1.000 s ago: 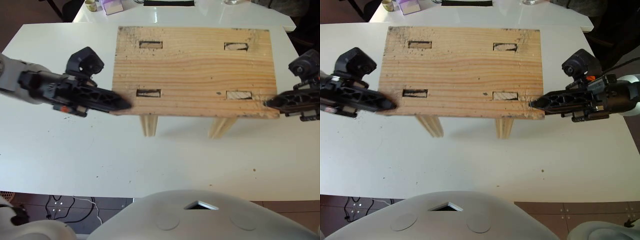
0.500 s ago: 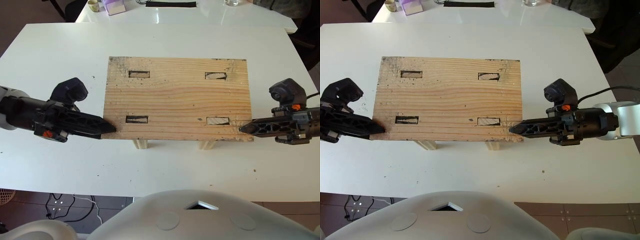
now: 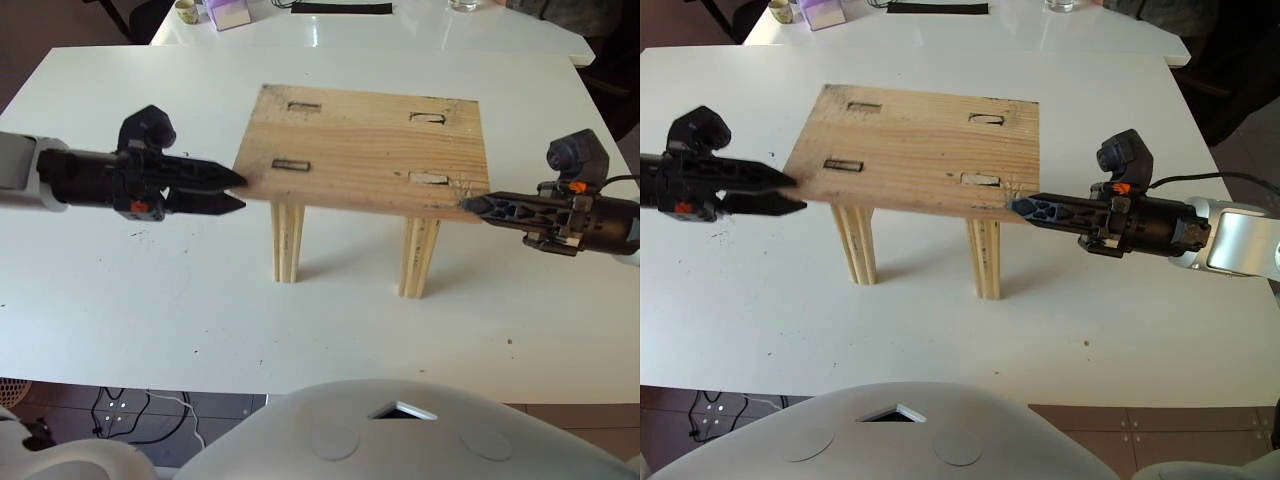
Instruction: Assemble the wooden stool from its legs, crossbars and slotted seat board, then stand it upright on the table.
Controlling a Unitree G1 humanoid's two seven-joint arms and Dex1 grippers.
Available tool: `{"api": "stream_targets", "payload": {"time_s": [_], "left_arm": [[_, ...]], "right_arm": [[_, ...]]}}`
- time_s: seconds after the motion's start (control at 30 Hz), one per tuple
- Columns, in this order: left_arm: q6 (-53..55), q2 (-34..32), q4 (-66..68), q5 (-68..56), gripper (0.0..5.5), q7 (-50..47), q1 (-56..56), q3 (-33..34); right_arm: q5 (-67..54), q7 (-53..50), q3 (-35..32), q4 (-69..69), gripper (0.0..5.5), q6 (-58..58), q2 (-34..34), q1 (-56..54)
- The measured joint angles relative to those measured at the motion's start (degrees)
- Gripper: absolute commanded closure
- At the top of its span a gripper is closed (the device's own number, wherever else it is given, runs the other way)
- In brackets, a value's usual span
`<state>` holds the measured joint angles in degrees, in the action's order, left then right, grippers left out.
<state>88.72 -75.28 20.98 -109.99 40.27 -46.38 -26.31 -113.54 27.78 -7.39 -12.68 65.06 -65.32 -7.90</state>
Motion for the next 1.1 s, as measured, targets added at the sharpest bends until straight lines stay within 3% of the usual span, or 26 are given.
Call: {"api": "stream_targets", "payload": {"time_s": [0.23, 0.37, 0.47, 0.6, 0.77, 0.93, 0.97, 1.1], "left_arm": [[-0.3, 3.6, 5.8, 2.6, 1.68, 1.4, -1.6, 13.9], [-11.7, 6.8, 6.2, 10.4, 1.68, 0.7, 1.9, 26.5], [-26.2, 12.2, 4.7, 21.7, 1.68, -5.4, 6.5, 30.5], [-43.2, 18.1, 2.4, 39.6, 1.68, -11.9, 12.5, 28.7], [-60.2, 26.7, 1.8, 61.1, 1.68, -21.1, 20.1, 22.6], [-81.4, 44.0, 5.5, 83.3, 1.68, -35.1, 29.3, 16.6], [-85.8, 47.9, 6.6, 85.5, 1.68, -37.1, 31.4, 16.7], [-93.8, 53.2, 6.9, 91.6, 1.68, -39.7, 34.2, 18.7]], "right_arm": [[1.1, -3.8, -4.3, 11.3, 2.41, 4.7, 0.4, -11.3], [1.4, -8.2, -10.4, 12.9, 2.41, 1.9, 0.1, -11.9], [8.7, -11.4, -12.1, 12.2, 2.41, -4.3, 3.9, -10.7], [28.8, -15.0, -8.8, 11.9, 2.41, -17.7, 9.8, -9.8], [55.0, -19.4, 0.7, 15.7, 2.41, -34.8, 18.8, -7.7], [81.0, -26.0, 11.5, 27.9, 2.41, -53.1, 34.8, -6.1], [83.6, -26.9, 11.8, 29.4, 2.41, -56.0, 38.4, -4.5], [89.0, -28.1, 9.2, 30.8, 2.41, -63.4, 44.4, -2.2]]}}
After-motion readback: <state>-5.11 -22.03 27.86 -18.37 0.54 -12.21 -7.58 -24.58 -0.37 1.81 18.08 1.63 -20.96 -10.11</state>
